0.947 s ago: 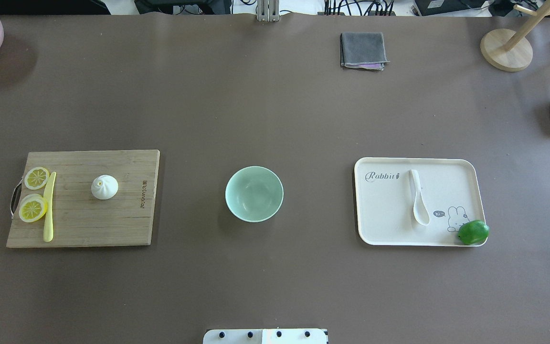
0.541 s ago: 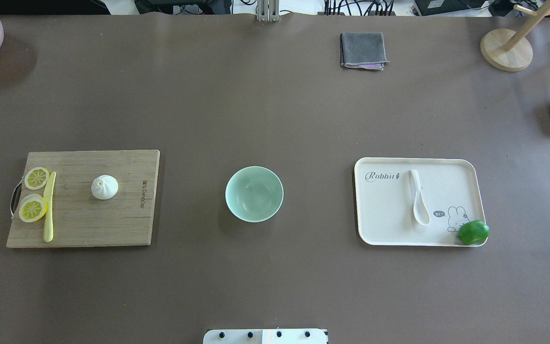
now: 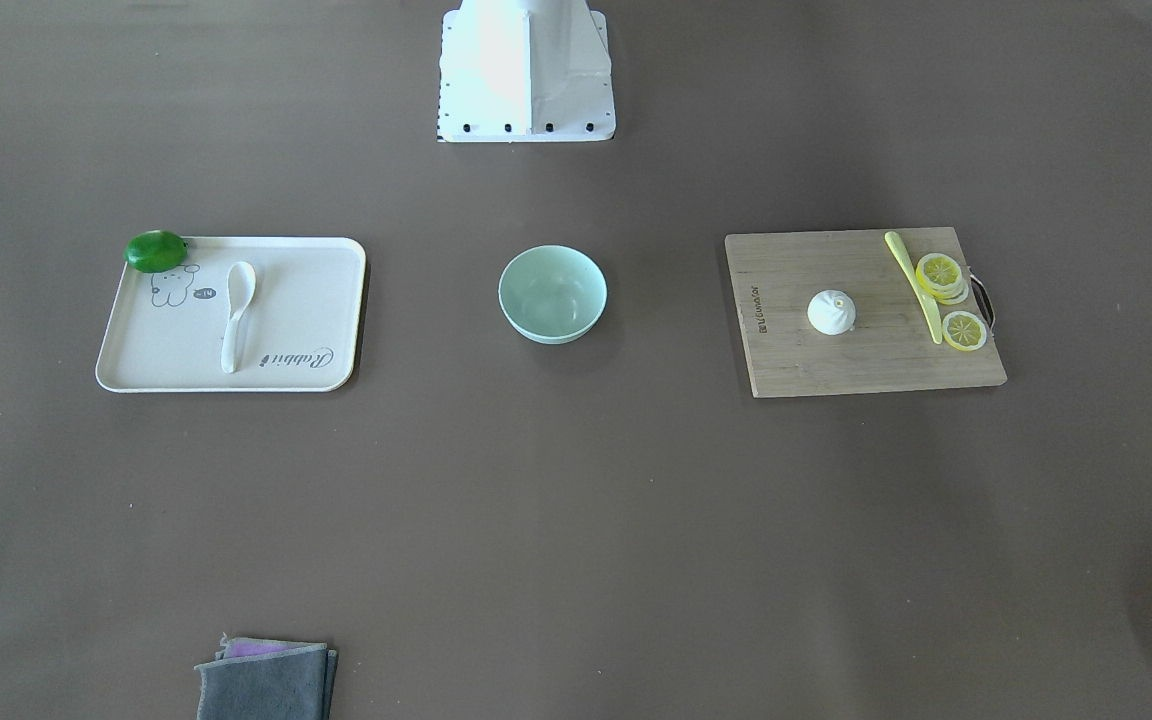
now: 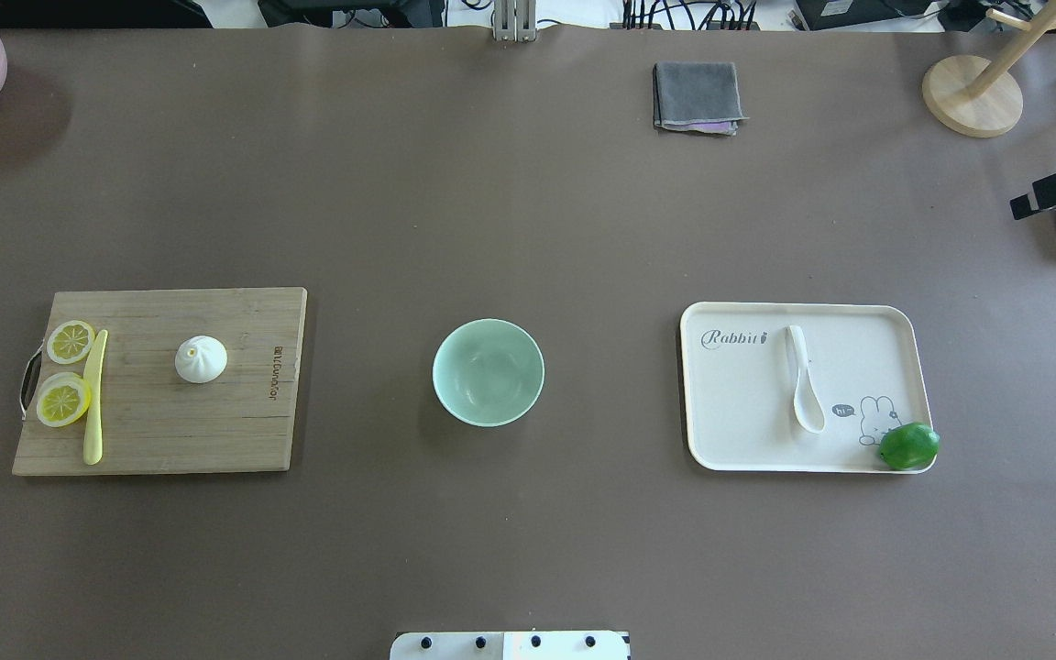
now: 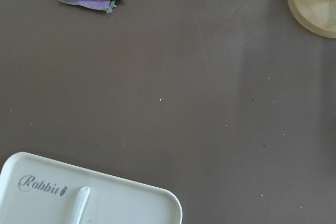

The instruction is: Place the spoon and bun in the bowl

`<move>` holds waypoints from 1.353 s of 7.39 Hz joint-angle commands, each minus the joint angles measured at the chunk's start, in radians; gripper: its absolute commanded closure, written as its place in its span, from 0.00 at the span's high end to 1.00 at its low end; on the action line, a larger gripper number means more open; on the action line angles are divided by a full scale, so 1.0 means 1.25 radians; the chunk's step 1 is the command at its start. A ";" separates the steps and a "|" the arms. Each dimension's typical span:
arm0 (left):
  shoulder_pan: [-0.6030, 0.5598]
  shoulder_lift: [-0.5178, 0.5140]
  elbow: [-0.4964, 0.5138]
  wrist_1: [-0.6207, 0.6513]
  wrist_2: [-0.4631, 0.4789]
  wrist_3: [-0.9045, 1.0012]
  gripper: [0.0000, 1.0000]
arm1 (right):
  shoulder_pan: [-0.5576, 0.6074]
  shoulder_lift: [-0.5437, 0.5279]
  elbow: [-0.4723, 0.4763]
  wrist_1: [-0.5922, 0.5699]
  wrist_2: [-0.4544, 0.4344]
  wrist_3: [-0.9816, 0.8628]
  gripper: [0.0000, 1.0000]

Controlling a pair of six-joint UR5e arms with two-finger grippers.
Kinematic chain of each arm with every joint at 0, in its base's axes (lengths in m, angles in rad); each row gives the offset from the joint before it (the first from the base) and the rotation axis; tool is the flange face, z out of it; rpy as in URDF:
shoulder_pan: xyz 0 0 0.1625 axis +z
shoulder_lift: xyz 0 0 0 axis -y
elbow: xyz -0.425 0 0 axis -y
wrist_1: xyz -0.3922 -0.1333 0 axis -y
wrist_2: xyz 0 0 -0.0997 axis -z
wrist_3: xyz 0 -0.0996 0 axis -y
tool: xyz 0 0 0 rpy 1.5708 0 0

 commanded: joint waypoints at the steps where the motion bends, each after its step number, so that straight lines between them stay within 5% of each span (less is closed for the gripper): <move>1: 0.016 -0.001 0.001 -0.031 0.000 -0.058 0.98 | -0.182 0.008 0.009 0.054 -0.200 0.190 1.00; 4: 0.017 -0.002 0.006 -0.031 0.004 -0.058 0.98 | -0.424 0.015 -0.003 0.079 -0.436 0.386 0.95; 6: 0.022 -0.010 0.019 -0.027 0.005 -0.053 0.98 | -0.453 0.015 -0.050 0.142 -0.448 0.397 0.77; 8: 0.022 -0.015 0.018 -0.027 0.004 -0.055 0.98 | -0.493 0.015 -0.102 0.253 -0.481 0.429 0.75; 10: 0.022 -0.028 0.026 -0.025 0.004 -0.054 0.98 | -0.505 0.014 -0.099 0.251 -0.495 0.433 0.66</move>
